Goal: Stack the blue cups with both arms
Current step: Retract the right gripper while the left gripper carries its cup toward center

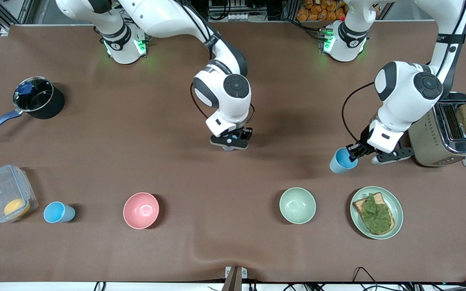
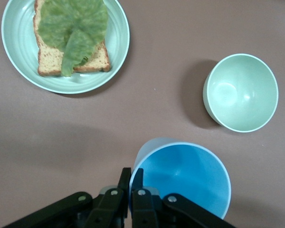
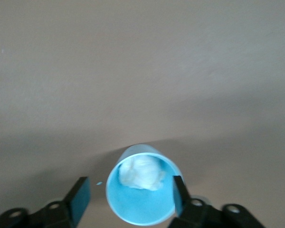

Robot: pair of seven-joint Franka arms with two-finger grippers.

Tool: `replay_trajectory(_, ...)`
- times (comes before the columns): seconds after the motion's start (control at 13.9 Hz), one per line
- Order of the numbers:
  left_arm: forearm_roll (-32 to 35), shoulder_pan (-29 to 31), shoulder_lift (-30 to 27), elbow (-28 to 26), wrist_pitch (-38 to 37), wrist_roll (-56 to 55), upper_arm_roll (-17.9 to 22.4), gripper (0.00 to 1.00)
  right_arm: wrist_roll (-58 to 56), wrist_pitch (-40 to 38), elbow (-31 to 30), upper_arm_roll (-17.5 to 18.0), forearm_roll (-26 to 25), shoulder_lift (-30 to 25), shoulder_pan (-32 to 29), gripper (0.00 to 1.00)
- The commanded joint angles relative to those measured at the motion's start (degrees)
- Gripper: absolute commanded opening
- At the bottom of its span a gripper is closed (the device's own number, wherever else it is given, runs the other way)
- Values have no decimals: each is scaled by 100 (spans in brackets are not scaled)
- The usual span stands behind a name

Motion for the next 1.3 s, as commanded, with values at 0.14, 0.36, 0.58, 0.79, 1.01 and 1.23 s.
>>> replay_trajectory(0.14, -361, 23, -158, 23, 10, -691, -530, 0, -1507, -1172, 190, 107, 95, -882, -961, 100)
replay_trajectory(0.36, -379, 5, -202, 278, 10, -1568, -1065, 0, -3263, -1700, 190, 98, 368, -1269, -1848, 100)
replay_trajectory(0.58, -126, -266, -44, 673, 10, -2588, -1497, 0, -4497, -2018, 138, 89, 377, -1472, -2570, 100)
replay_trajectory(0.79, 182, -793, -27, 779, 1, -3257, -1498, 0, -5437, -2212, 59, 80, 377, -1683, -3194, 100)
replay_trajectory(1.01, 1172, -1444, 411, 1165, -34, -4449, -1498, 0, -5879, -2221, -493, 80, 377, -2121, -3634, 100)
replay_trajectory(1.23, 2263, -1936, 965, 1465, -209, -5471, -1489, 0, -6047, -1958, -1380, 71, 360, -2859, -3845, 100)
